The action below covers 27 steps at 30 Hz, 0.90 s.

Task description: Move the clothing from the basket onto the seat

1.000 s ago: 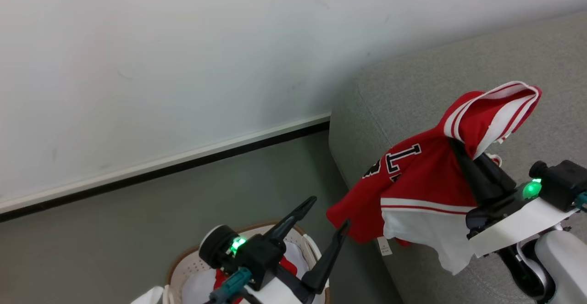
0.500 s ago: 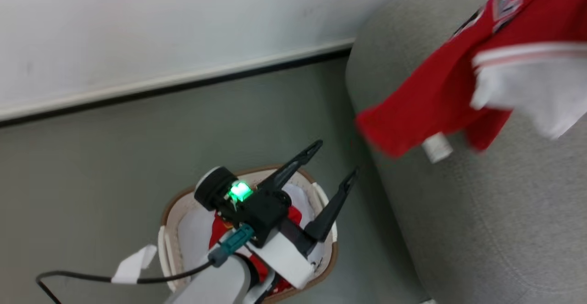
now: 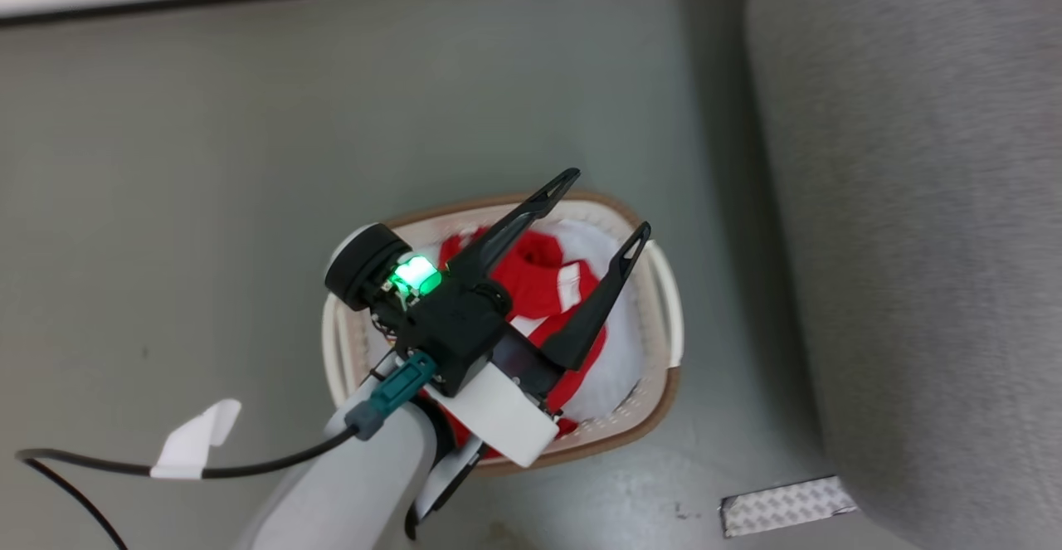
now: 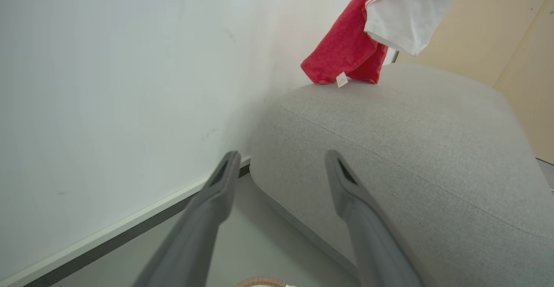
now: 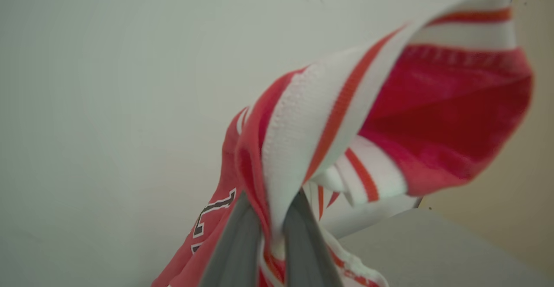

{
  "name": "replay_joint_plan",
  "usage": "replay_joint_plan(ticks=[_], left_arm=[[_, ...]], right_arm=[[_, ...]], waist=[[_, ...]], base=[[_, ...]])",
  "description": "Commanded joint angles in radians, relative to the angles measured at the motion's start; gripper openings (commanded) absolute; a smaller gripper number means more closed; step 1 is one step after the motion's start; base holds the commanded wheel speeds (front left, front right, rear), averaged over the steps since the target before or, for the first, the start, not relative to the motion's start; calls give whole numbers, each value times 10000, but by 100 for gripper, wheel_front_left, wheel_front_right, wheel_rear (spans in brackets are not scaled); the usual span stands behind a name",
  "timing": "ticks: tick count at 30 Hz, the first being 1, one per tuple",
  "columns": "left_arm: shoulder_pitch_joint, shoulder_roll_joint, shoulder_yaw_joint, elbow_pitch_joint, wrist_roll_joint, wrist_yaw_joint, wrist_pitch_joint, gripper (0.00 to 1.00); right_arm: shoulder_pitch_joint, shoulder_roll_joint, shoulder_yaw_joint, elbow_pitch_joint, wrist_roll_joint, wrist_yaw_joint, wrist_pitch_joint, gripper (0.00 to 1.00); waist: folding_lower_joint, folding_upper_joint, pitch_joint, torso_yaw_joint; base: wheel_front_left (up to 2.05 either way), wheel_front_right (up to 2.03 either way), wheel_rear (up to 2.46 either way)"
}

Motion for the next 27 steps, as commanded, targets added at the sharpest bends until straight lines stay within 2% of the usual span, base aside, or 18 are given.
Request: replay_joint_plan(ticks=[1, 7, 10, 11, 12, 13, 14, 17, 20, 27], left_arm=[[-85, 78, 1, -11, -49, 5, -20, 100], [164, 47, -54, 187, -147, 129, -157, 100], [259, 69, -29, 270, -173, 179, -207, 100], [308, 88, -21, 312, -199, 208, -240, 100], [339, 94, -16, 348, -234, 244, -264, 100], [367, 103, -4, 387, -275, 251, -272, 100], [402, 110, 22, 421, -302, 291, -282, 100], [510, 95, 64, 559, -398, 361, -389, 100], [609, 90, 121, 698, -447, 450, -488, 100], [1291, 230, 467, 1085, -761, 842, -790, 100]], right_arm=[[156, 148, -607, 385, -449, -21, -118, 0], [923, 1058, -3963, 1780, -2583, -21, -636, 0], [1031, 1426, -4623, 1974, -3124, -21, -600, 0], [1111, 1539, -4887, 1988, -3350, -21, -578, 15], [1176, 1678, -5101, 1995, -3599, -21, -585, 40], [1235, 1866, -5236, 2023, -3796, -21, -553, 82], [1293, 2048, -5298, 2035, -3926, -21, -534, 100], [1503, 2479, -5013, 1948, -4322, -21, -682, 100], [2048, 2773, -4418, 1822, -4197, -21, -1113, 100], [4202, 3485, -2268, 1128, -2985, -21, -2224, 100]], waist=[[-3, -1, 604, 562], [-3, -1, 823, 971], [-3, -1, 754, 1004], [-3, -1, 698, 997], [-3, -1, 636, 981], [-3, -1, 557, 958], [-3, -1, 463, 924], [-3, -1, 100, 780], [-3, -1, -397, 624], [-3, -1, -1775, 400]], base=[[0, 0, 0], [0, 0, 0], [0, 0, 0], [0, 0, 0], [0, 0, 0], [0, 0, 0], [0, 0, 0], [0, 0, 0], [0, 0, 0], [0, 0, 0]])
